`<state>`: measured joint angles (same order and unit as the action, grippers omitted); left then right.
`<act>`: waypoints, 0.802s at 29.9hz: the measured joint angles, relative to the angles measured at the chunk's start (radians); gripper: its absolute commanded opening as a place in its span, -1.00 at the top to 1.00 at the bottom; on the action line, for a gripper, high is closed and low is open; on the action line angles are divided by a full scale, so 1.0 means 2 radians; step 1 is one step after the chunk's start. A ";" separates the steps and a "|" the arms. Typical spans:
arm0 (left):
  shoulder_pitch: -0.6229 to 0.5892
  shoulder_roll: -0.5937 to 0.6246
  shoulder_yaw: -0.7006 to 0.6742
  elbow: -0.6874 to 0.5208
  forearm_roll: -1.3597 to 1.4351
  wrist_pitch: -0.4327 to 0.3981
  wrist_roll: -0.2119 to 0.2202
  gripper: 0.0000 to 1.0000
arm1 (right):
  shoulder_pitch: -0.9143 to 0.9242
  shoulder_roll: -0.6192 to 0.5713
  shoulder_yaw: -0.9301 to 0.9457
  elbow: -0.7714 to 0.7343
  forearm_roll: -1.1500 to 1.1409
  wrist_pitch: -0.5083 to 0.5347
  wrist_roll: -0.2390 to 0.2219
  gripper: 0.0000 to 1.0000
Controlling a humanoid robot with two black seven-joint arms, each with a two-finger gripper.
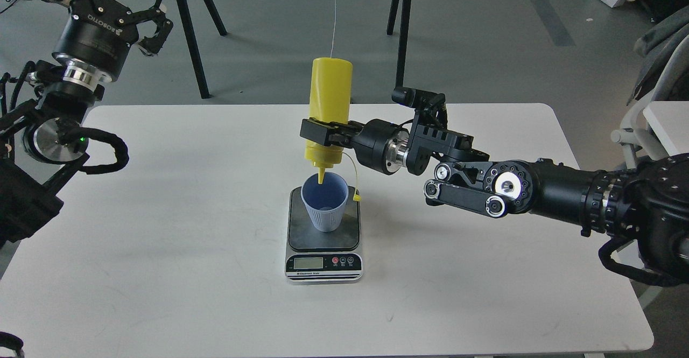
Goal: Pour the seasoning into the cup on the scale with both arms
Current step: 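Tilt the bottle upside down over the cup and squeeze out seasoning, then turn the bottle upright and carry it back beside the scale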
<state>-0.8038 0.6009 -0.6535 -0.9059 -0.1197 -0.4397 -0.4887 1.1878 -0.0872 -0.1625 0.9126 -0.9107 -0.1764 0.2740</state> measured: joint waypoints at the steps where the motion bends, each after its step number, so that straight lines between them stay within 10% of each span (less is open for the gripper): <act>1: 0.000 0.000 0.000 0.000 0.000 0.000 0.000 -1.00 | 0.000 0.000 0.000 0.000 0.000 0.000 0.000 0.45; 24: 0.000 0.002 0.000 0.000 0.000 -0.002 0.000 -1.00 | -0.070 -0.116 0.129 0.072 0.101 0.024 0.002 0.44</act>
<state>-0.8037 0.6055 -0.6530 -0.9060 -0.1197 -0.4437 -0.4887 1.0480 -0.3189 0.0946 1.0569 -0.7093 -0.1287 0.2781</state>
